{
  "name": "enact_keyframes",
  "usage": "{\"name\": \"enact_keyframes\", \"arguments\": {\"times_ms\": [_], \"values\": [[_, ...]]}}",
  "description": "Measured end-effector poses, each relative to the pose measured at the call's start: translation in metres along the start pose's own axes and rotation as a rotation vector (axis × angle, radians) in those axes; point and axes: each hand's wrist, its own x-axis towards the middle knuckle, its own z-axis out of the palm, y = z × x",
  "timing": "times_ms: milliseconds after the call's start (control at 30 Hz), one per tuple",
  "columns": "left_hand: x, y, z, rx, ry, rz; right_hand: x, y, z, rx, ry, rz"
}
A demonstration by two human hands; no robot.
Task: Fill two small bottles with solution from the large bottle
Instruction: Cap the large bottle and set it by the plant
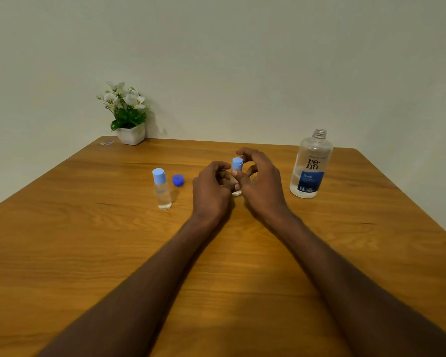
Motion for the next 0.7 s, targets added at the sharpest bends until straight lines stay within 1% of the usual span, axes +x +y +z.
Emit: {"name": "enact_keyframes", "arguments": {"times_ms": [67,200,267,333,367,467,533,600,700], "values": [[-0.004,0.001,-0.004,0.011,0.005,-0.008,-0.001,-0.001,-0.002,-0.017,0.042,-0.036],[-0.024,0.007,-0.018,0.061,0.037,-0.008,-0.008,-0.013,-0.009,-0.037,0.208,-0.159],[-0.036,0.009,-0.031,0.113,0.058,0.020,-0.014,-0.023,-0.008,-0.043,0.211,-0.256],[-0.047,0.009,-0.049,0.205,0.043,0.055,-0.021,-0.033,-0.001,-0.028,0.139,-0.324],[-0.052,0.008,-0.058,0.256,0.033,0.060,-0.024,-0.037,0.004,-0.020,0.084,-0.330],[-0.063,0.007,-0.078,0.350,0.078,0.027,-0.033,-0.048,0.020,-0.036,-0.140,-0.284],[-0.066,0.008,-0.081,0.329,0.141,-0.033,-0.035,-0.054,0.029,-0.046,-0.257,-0.255],[-0.065,0.007,-0.080,0.291,0.174,-0.099,-0.033,-0.061,0.038,-0.065,-0.318,-0.228],[-0.061,0.003,-0.081,0.236,0.151,-0.166,-0.021,-0.069,0.054,-0.177,-0.404,-0.198]]}}
